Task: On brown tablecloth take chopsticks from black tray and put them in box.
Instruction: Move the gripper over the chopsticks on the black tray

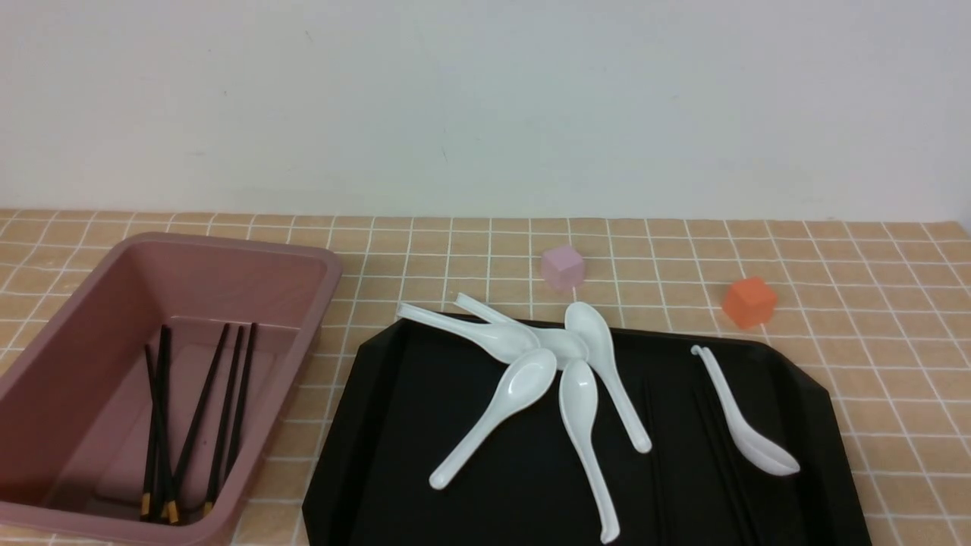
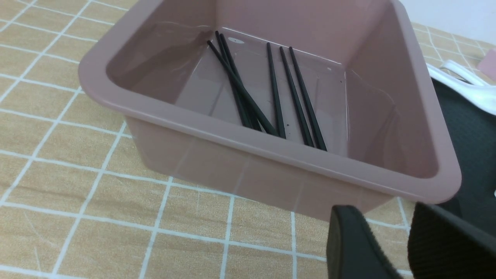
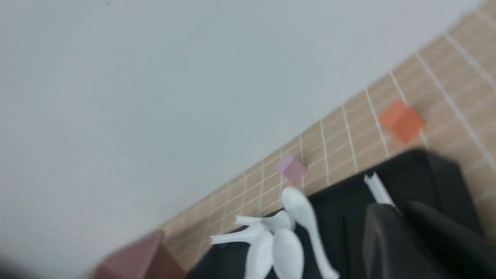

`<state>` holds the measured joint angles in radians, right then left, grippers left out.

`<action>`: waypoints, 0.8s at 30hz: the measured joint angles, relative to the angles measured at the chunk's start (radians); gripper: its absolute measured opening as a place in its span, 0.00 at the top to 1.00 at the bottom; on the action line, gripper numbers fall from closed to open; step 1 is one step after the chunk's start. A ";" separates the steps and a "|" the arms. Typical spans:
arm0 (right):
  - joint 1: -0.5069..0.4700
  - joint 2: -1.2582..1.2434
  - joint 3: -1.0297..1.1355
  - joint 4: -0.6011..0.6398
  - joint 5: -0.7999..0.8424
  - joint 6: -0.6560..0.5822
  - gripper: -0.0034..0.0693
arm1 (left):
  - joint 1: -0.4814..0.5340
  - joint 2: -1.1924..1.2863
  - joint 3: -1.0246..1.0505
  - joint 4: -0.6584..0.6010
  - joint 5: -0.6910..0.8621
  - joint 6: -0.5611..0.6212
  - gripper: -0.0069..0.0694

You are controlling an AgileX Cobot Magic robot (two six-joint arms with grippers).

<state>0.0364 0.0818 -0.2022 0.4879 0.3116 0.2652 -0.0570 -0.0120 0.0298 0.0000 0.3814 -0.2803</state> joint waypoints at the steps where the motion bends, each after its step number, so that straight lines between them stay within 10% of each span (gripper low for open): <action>1: 0.000 0.043 -0.049 -0.040 0.035 -0.007 0.95 | 0.000 0.000 0.000 0.000 0.000 0.000 0.60; 11: 0.000 0.672 -0.383 -0.203 0.578 -0.133 0.94 | 0.000 0.000 0.000 0.000 0.000 0.000 0.60; 19: 0.119 1.152 -0.453 0.066 0.591 -0.436 0.93 | 0.000 0.000 0.000 0.000 0.000 0.000 0.60; 24: 0.324 1.366 -0.582 0.000 0.491 -0.308 0.92 | 0.000 0.000 0.000 0.000 0.000 0.000 0.60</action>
<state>0.3600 1.4478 -0.7847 0.4876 0.8028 -0.0425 -0.0570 -0.0120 0.0298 0.0000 0.3814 -0.2803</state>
